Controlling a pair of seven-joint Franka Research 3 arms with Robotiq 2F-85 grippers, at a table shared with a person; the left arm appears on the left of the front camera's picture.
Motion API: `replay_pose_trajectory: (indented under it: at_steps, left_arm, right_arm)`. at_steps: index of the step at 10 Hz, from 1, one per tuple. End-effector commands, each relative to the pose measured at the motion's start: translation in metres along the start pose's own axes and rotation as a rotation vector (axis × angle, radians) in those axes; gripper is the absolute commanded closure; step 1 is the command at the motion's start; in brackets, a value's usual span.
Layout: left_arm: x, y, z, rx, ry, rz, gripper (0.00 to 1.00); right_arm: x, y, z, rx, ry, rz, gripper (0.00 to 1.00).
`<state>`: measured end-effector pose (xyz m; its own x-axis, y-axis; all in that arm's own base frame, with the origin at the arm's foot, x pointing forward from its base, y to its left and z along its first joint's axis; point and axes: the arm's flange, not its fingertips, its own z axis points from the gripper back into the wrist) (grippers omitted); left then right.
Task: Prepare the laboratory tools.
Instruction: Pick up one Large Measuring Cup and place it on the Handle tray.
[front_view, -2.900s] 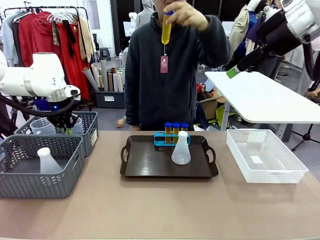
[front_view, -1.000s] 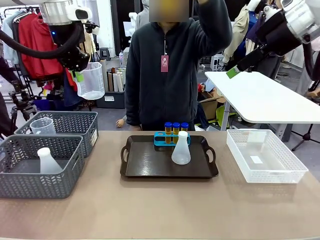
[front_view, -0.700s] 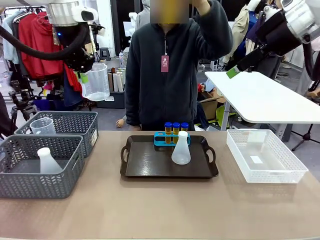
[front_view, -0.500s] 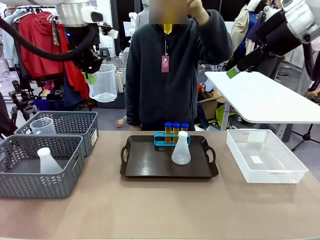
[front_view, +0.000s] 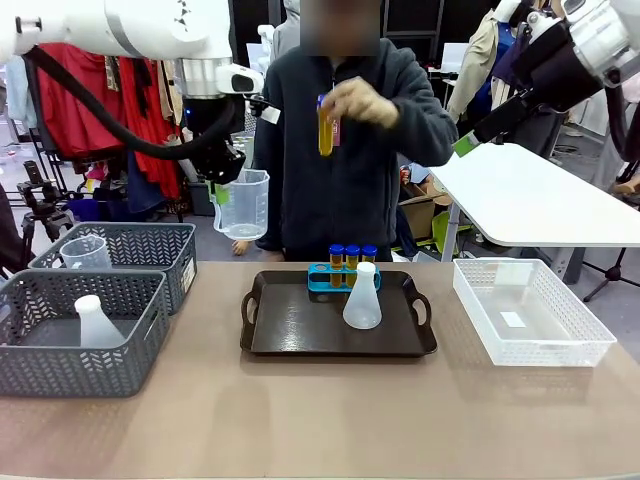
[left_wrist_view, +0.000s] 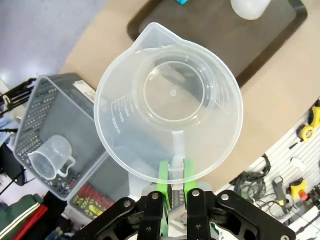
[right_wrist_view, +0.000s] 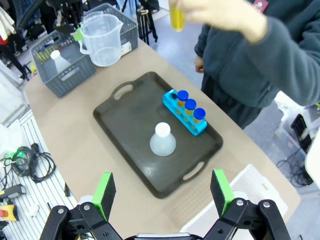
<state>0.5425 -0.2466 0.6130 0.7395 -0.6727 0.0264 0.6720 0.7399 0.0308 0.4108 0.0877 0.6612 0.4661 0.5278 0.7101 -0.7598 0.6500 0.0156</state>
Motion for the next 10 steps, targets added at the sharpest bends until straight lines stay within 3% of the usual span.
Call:
replay_pose_trajectory:
  at_steps: [1,10]
  left_arm:
    - [-0.003,0.004,0.017,0.002,0.003,-0.025,1.0]
    - [-0.015,0.019,0.031,0.01,-0.032,0.035,1.0]
  right_arm:
    - [-0.001,0.0,-0.001,0.018,-0.02,-0.001,0.0]
    - [-0.001,0.0,-0.001,0.018,-0.02,-0.001,0.0]
